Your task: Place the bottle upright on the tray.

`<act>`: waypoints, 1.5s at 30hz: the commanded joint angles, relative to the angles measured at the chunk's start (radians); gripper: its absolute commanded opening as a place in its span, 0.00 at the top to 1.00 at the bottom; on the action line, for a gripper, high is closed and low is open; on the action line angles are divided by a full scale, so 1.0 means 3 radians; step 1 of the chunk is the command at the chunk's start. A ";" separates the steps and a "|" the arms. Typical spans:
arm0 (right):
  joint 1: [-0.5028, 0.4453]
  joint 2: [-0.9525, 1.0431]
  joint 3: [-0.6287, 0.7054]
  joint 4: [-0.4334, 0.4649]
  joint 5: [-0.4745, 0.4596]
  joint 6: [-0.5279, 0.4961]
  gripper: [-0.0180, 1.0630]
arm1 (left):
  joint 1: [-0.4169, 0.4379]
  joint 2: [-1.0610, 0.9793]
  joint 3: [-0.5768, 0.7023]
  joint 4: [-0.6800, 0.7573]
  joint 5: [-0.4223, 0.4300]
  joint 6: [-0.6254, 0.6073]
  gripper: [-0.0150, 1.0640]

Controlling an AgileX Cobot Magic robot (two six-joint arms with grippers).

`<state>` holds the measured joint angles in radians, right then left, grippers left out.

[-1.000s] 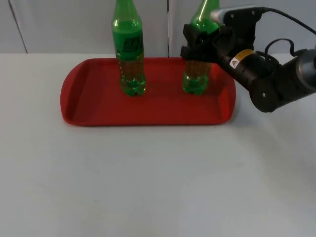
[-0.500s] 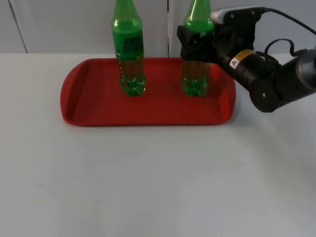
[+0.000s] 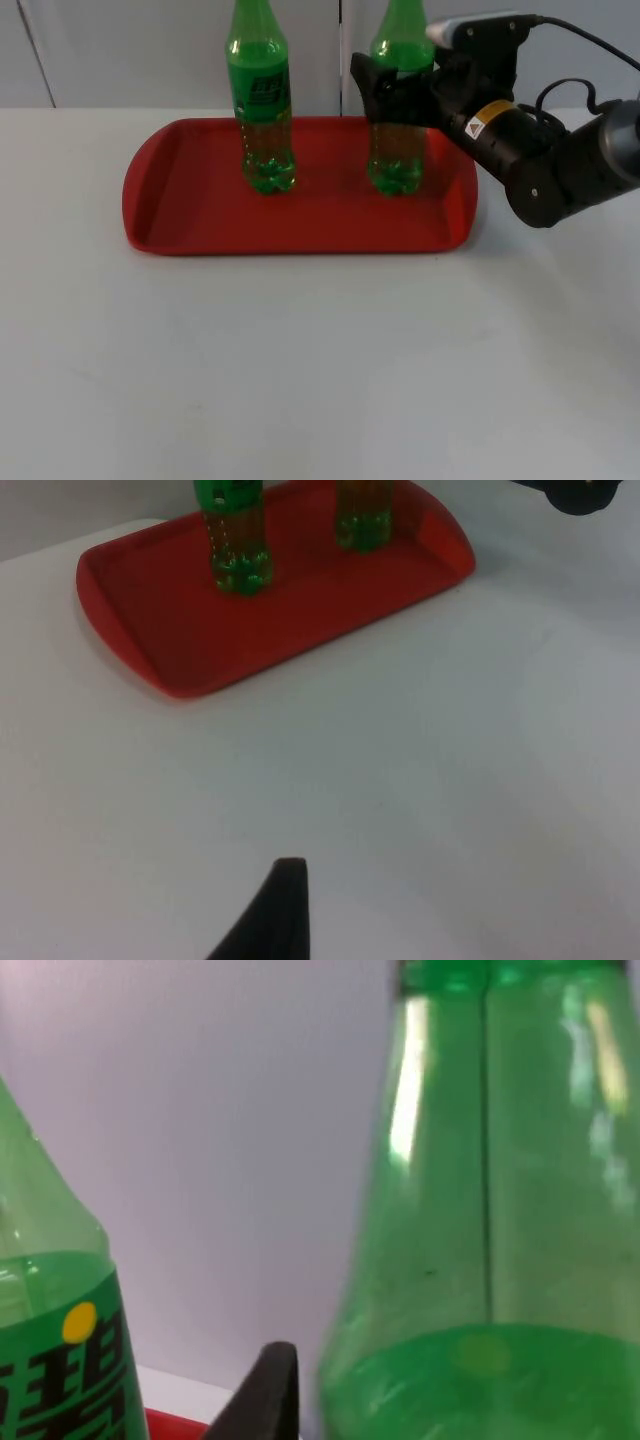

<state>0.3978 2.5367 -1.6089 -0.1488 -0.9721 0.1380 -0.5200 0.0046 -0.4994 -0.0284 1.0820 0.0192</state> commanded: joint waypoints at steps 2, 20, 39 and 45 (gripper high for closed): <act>0.0025 0.0004 -0.0019 -0.0021 -0.0053 0.0008 0.01 | -0.0007 -0.0015 0.0018 -0.0023 -0.0023 0.0000 0.01; 0.0025 -0.0174 -0.0013 -0.0542 0.0771 0.0150 0.01 | -0.0007 -0.0015 0.0018 -0.0023 -0.0023 0.0000 0.01; 0.0187 -0.0902 0.0002 -0.0535 0.3350 0.0383 0.01 | -0.0007 -0.0015 0.0018 -0.0023 -0.0023 0.0000 0.01; 0.0304 -0.1043 0.0002 -0.0446 0.3965 0.0383 0.01 | -0.0007 -0.0015 0.0018 -0.0023 -0.0023 0.0000 0.01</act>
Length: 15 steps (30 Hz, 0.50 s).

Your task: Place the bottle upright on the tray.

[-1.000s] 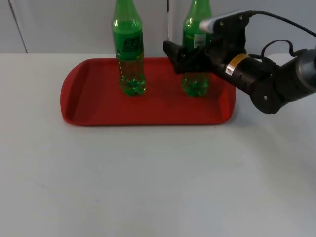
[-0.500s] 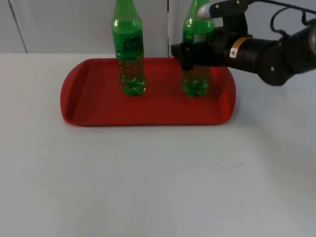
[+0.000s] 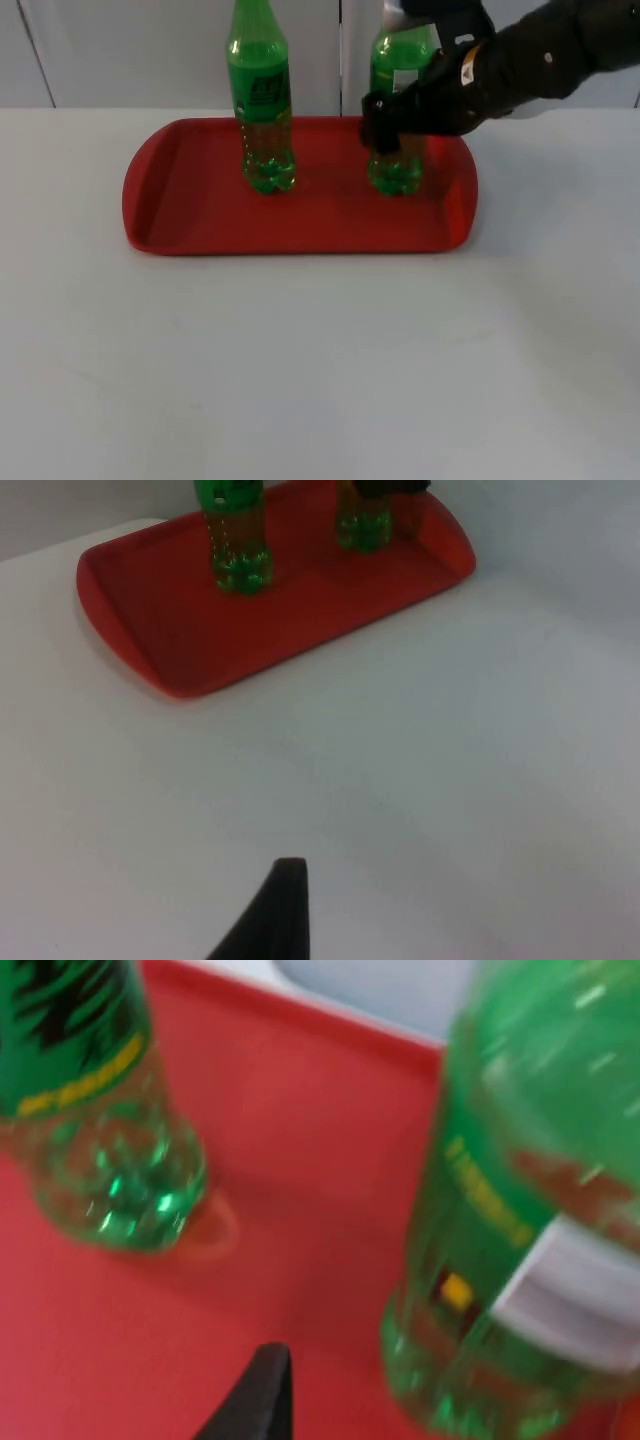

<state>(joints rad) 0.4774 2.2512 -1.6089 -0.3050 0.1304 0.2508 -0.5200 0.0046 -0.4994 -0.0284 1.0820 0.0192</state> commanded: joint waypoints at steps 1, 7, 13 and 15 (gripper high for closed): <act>0.0038 -0.0091 0.0002 0.0075 0.0290 0.0007 0.01 | -0.0007 -0.0015 0.0018 -0.0023 -0.0023 0.0000 0.01; 0.0038 -0.0197 0.0002 0.0360 0.1010 -0.0055 0.01 | -0.0007 -0.0015 0.0018 -0.0023 -0.0023 0.0000 0.01; 0.0066 -0.0408 0.0002 0.0643 0.1560 -0.0499 0.01 | -0.0007 -0.0015 0.0018 -0.0023 -0.0023 0.0000 0.01; 0.0066 -0.0504 0.0002 0.0798 0.1713 -0.0679 0.01 | -0.0007 -0.0015 0.0018 -0.0023 -0.0023 0.0000 0.01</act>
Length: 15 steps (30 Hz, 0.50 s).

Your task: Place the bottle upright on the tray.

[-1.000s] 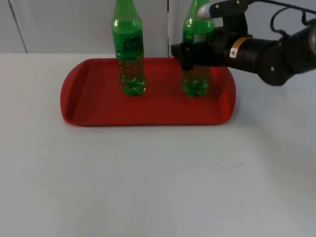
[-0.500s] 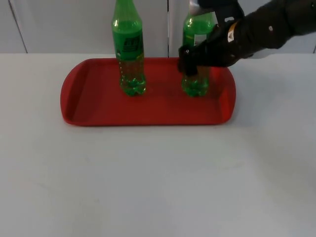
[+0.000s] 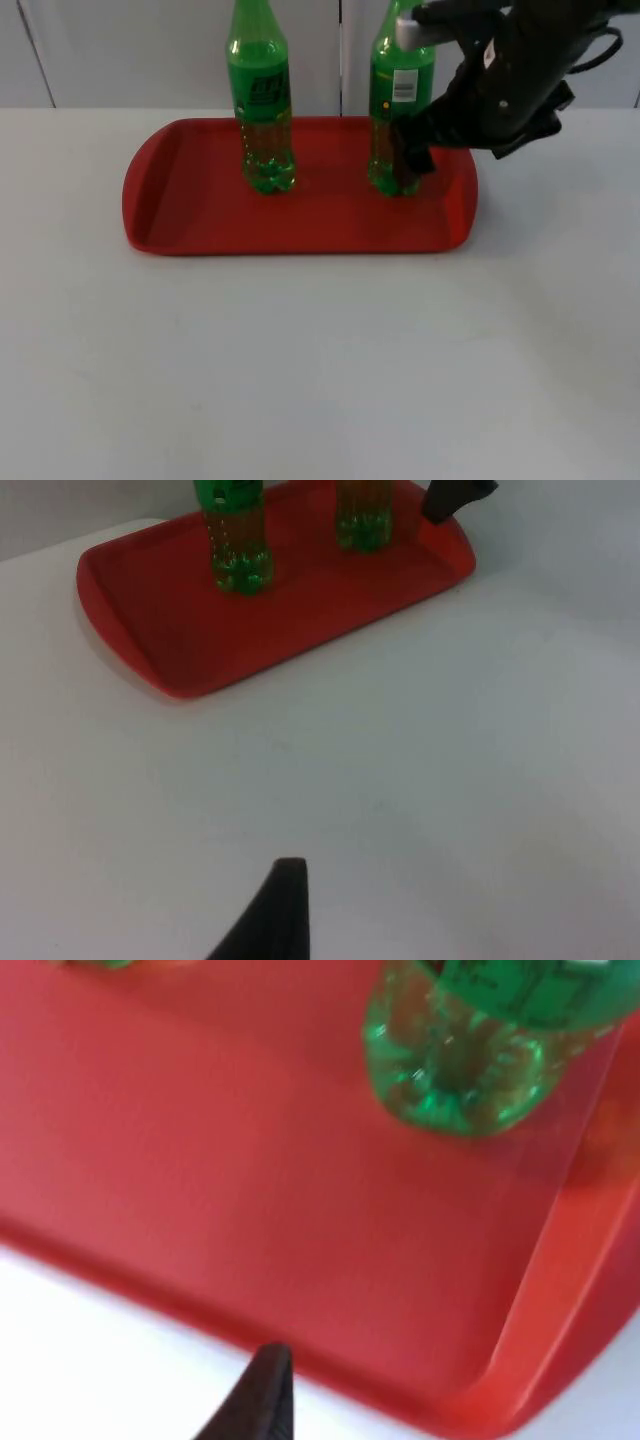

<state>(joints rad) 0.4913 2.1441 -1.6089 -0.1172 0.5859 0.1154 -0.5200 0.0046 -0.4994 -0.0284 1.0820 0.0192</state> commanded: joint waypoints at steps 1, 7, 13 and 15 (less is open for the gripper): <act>0.0020 -0.0147 0.0002 0.0172 0.0195 -0.0228 0.01 | -0.0007 -0.0015 0.0018 -0.0023 -0.0023 0.0000 0.01; 0.0020 -0.0402 0.0002 0.0391 0.0460 -0.0276 0.01 | -0.0007 -0.0015 0.0018 -0.0023 -0.0023 0.0000 0.01; 0.0026 -0.0831 0.0367 0.0436 0.0451 -0.0324 0.01 | -0.0007 -0.0015 0.0018 -0.0023 -0.0023 0.0000 0.01; 0.0026 -0.0962 0.0522 0.0436 0.0396 -0.0324 0.01 | -0.0007 -0.0015 0.0018 -0.0023 -0.0023 0.0000 0.01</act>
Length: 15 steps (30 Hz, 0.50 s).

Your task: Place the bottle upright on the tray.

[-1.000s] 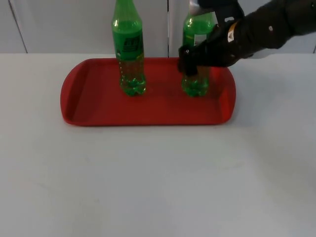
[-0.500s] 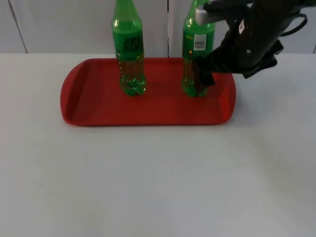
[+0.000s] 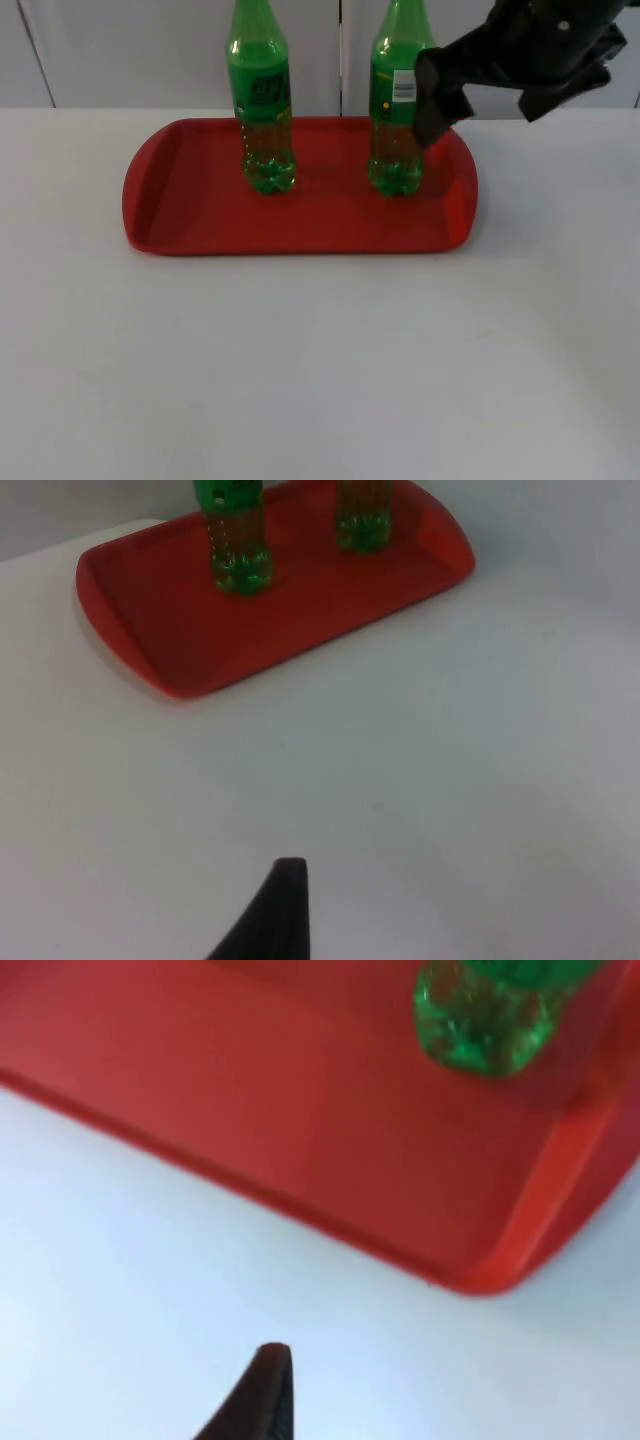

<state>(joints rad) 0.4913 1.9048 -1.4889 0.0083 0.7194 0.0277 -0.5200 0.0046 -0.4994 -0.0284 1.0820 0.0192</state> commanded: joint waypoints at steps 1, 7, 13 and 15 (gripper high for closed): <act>0.0026 -0.0266 0.0240 0.0017 -0.0095 -0.0032 0.01 | -0.0007 -0.0015 0.0018 -0.0023 -0.0023 0.0000 0.01; 0.0026 -0.0891 0.0946 0.0017 -0.0440 -0.0032 0.01 | -0.0007 -0.0015 0.0018 -0.0023 -0.0023 0.0000 0.01; 0.0026 -0.1604 0.1532 0.0017 -0.0594 -0.0032 0.01 | -0.0007 -0.0015 0.0018 -0.0023 -0.0023 0.0000 0.01; 0.0026 -0.1841 0.1658 0.0017 -0.0587 -0.0032 0.01 | -0.0007 -0.0015 0.0018 -0.0023 -0.0023 0.0000 0.01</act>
<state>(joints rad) 0.4913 1.4323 -1.0334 0.0101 0.5548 0.0259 -0.5200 0.0046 -0.4994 -0.0284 1.0820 0.0192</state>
